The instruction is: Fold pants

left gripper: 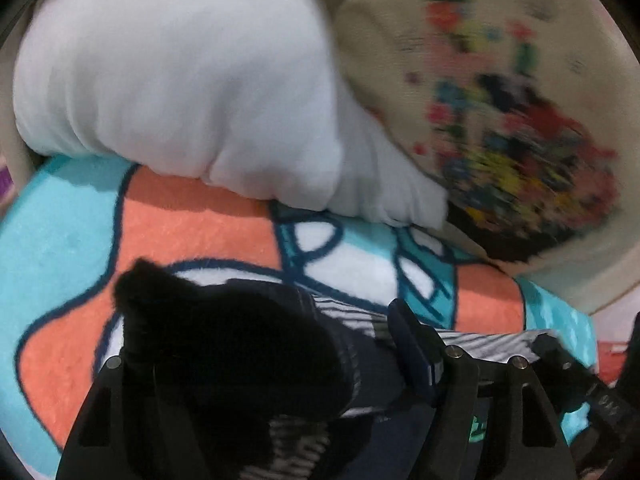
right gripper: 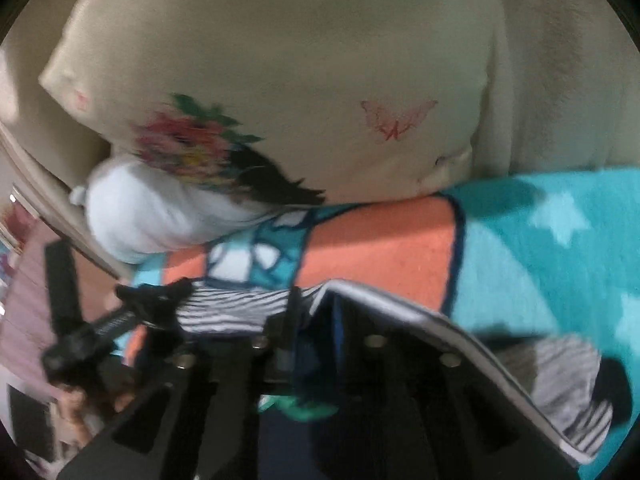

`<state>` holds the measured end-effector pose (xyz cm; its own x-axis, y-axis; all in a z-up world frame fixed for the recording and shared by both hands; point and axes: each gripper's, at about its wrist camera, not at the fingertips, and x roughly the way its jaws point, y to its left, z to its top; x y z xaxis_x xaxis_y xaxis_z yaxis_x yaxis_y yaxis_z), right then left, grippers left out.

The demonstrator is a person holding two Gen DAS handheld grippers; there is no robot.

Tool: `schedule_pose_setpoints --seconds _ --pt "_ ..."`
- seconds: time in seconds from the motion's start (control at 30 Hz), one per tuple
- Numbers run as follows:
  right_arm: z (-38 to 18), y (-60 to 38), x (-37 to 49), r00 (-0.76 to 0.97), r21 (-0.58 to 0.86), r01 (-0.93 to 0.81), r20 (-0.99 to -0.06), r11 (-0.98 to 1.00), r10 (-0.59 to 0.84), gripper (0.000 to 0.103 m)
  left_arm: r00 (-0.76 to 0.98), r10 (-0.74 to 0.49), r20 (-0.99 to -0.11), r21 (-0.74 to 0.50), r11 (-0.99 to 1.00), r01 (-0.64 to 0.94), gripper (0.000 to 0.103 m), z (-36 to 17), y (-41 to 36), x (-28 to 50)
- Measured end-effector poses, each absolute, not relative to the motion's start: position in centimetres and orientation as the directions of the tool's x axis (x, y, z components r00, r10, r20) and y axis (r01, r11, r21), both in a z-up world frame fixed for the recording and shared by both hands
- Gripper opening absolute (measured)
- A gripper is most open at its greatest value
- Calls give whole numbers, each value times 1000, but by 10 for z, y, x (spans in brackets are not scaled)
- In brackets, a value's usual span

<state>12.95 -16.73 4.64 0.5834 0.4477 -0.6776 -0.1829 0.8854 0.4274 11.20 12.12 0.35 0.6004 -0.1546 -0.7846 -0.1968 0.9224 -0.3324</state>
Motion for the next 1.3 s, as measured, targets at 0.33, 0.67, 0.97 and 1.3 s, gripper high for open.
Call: schedule_pose_setpoints --seconds 0.33,0.67,0.97,1.3 --pt "56 -242 134 710 450 -48 -612 892 348 50 632 -295 -717 -525 824 -211 77 22 176 102" --pt "28 -321 53 661 461 56 -682 885 313 57 678 -170 -715 -375 912 -167 78 53 185 46" --pt "3 -300 14 618 552 26 -664 834 420 57 588 -54 -807 -166 977 -138 82 -1 193 -6" --pt "-3 -282 2 670 501 24 -650 865 358 31 547 -46 -836 -119 988 -99 32 -13 156 3"
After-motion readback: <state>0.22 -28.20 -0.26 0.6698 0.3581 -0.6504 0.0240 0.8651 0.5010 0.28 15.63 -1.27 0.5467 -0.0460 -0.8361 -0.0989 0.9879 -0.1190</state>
